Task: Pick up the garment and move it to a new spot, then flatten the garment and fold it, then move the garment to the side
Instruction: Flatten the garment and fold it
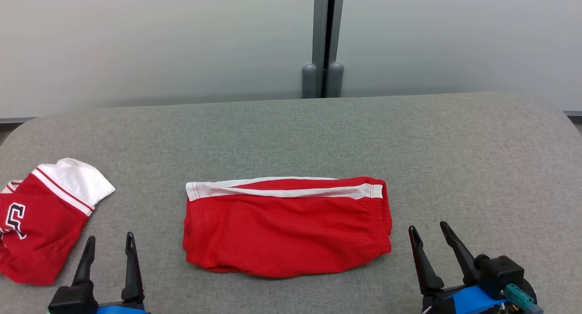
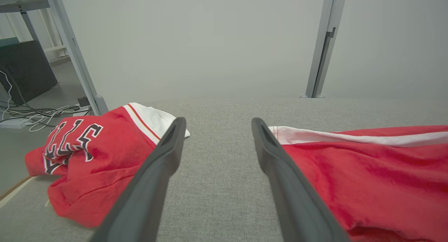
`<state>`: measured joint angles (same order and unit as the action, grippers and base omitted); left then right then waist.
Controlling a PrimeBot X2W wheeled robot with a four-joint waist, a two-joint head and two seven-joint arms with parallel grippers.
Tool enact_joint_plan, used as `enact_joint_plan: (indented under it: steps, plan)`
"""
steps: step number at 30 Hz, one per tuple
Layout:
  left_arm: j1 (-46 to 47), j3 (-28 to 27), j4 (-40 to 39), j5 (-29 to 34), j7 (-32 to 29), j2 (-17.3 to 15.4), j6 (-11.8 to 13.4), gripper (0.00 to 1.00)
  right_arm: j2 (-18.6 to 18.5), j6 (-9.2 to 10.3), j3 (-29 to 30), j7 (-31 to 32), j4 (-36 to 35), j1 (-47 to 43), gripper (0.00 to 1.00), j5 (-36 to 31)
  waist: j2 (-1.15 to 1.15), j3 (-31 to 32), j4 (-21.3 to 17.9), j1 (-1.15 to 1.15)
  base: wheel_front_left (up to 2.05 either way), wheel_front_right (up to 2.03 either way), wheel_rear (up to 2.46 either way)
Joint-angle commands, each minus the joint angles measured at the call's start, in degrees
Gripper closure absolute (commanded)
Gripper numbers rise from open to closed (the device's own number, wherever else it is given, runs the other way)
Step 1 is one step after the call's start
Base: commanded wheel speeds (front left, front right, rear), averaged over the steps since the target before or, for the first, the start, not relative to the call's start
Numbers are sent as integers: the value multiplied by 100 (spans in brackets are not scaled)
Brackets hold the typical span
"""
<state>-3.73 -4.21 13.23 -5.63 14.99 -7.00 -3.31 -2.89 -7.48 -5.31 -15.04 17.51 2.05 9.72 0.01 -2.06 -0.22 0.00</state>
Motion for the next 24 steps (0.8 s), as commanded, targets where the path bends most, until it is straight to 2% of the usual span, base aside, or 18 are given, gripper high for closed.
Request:
enact_joint_plan:
  steps: [1,12,18,24]
  plan:
    - [-40,-23,10,39,28,22,-3,0,-2,-3,-8,-20,31,-87,0,-17,-1,12,1,0,0,0,0]
    - [31,-94,64,124,28,82,-111,0,0,-3,-61,-21,230,46,0,-179,-1,48,64,0,0,0,0]
    - [137,-105,41,151,28,113,-150,0,-9,-3,-141,0,474,643,0,-417,-1,-33,154,0,0,0,0]
    - [262,-54,9,182,28,180,-167,0,-12,-2,-137,350,1140,1410,0,-733,-1,-187,296,0,0,0,0]
